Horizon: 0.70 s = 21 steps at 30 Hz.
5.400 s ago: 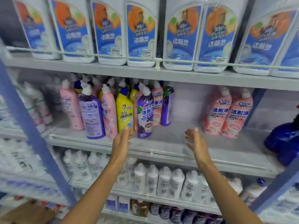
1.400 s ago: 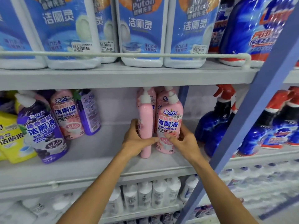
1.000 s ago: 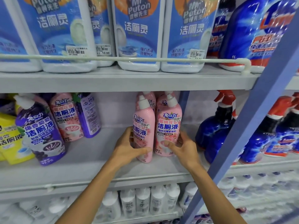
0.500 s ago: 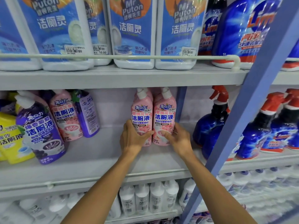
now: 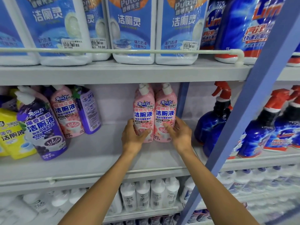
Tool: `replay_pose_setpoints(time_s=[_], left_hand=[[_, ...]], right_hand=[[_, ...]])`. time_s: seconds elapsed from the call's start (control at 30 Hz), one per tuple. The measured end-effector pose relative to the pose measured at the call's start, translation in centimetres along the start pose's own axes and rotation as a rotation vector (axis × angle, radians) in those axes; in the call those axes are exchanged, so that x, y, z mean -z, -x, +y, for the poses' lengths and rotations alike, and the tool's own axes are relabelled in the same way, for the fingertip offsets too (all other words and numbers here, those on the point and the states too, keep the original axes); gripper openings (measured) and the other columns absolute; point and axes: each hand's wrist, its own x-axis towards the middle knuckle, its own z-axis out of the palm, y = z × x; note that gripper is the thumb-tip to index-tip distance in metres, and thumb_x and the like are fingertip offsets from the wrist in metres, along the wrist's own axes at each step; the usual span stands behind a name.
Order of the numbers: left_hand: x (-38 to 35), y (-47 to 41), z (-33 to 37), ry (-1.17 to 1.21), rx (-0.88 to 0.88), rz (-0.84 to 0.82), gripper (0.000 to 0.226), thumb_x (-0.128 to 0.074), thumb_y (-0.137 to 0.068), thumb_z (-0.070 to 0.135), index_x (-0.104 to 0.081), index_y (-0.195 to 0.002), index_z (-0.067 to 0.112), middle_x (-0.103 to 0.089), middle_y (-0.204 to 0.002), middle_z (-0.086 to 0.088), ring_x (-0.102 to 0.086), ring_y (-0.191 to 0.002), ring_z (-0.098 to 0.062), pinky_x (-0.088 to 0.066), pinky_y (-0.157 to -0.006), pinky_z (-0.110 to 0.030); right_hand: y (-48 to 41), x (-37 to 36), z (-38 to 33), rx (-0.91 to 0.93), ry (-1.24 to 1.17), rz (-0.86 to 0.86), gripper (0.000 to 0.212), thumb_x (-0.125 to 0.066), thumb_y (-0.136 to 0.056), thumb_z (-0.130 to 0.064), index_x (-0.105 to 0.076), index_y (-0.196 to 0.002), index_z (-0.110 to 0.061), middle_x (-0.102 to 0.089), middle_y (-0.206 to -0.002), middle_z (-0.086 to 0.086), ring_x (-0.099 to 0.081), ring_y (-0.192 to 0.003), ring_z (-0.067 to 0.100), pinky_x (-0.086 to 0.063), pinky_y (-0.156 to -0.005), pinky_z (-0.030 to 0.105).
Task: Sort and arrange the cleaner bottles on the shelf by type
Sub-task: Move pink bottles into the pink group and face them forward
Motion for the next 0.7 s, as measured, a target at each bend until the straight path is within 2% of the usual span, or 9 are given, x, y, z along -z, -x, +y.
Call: replay_pose_setpoints(time_s=[0.13,0.27,0.4,0.6,0.67,0.7], left_hand=[[0.3,-0.1,0.0,0.040,0.015,0.003,0.052,-0.088,-0.072,0.048,-0.054,-0.109,0.036,-0.071,-0.104,0.015,-0.069,-0.092,-0.010,-0.061,-0.085,-0.043],[0.3,0.0,0.6,0.107,0.008,0.020,0.045,-0.084,-0.079,0.049,-0.054,-0.111,0.041,-0.069,-0.099,0.024,-0.069,-0.096,-0.006,-0.061,-0.087,-0.040],[0.6,-0.1,0.5,0.174,0.040,-0.013,0.045,-0.085,-0.080,0.045,-0.059,-0.116,0.037,-0.071,-0.100,0.024,-0.070,-0.092,0.004,-0.061,-0.086,-0.032],[1.5,0.1,1.2,0.205,0.077,-0.087,0.046,-0.071,-0.092,0.047,-0.061,-0.132,0.025,-0.072,-0.117,0.008,-0.070,-0.104,-0.009,-0.058,-0.084,-0.023],[2.1,0.1,1.4,0.230,0.100,-0.143,0.045,-0.063,-0.097,0.050,-0.061,-0.133,0.024,-0.071,-0.119,0.008,-0.069,-0.108,-0.010,-0.058,-0.088,-0.024],[2.7,0.3,1.4,0.239,0.102,-0.158,0.042,-0.058,-0.099,0.049,-0.061,-0.132,0.023,-0.071,-0.116,0.011,-0.068,-0.107,-0.006,-0.056,-0.087,-0.019]], right_hand=[[0.0,0.2,-0.1,0.002,0.011,-0.012,0.039,-0.079,-0.090,-0.033,-0.069,-0.125,-0.018,-0.075,-0.115,-0.003,-0.072,-0.099,0.000,-0.061,-0.087,0.021],[-0.4,0.5,-0.5,-0.034,0.005,-0.032,0.040,-0.077,-0.091,-0.032,-0.067,-0.128,-0.019,-0.073,-0.115,-0.008,-0.067,-0.090,-0.016,-0.052,-0.071,0.004],[-0.3,0.2,-0.5,-0.029,-0.047,-0.027,0.040,-0.074,-0.093,-0.034,-0.067,-0.129,-0.018,-0.075,-0.115,-0.006,-0.070,-0.093,-0.010,-0.054,-0.073,0.008],[0.1,0.1,-0.4,-0.041,-0.083,-0.043,0.036,-0.068,-0.097,-0.041,-0.067,-0.128,-0.022,-0.075,-0.116,-0.009,-0.072,-0.100,-0.002,-0.059,-0.081,0.018],[0.5,0.3,-0.7,-0.056,-0.089,-0.060,0.035,-0.061,-0.100,-0.043,-0.066,-0.129,-0.024,-0.075,-0.115,-0.012,-0.072,-0.101,-0.003,-0.058,-0.081,0.016],[0.8,0.4,-0.8,-0.065,-0.085,-0.062,0.035,-0.057,-0.102,-0.044,-0.066,-0.130,-0.024,-0.074,-0.115,-0.014,-0.071,-0.099,-0.006,-0.057,-0.078,0.013]])
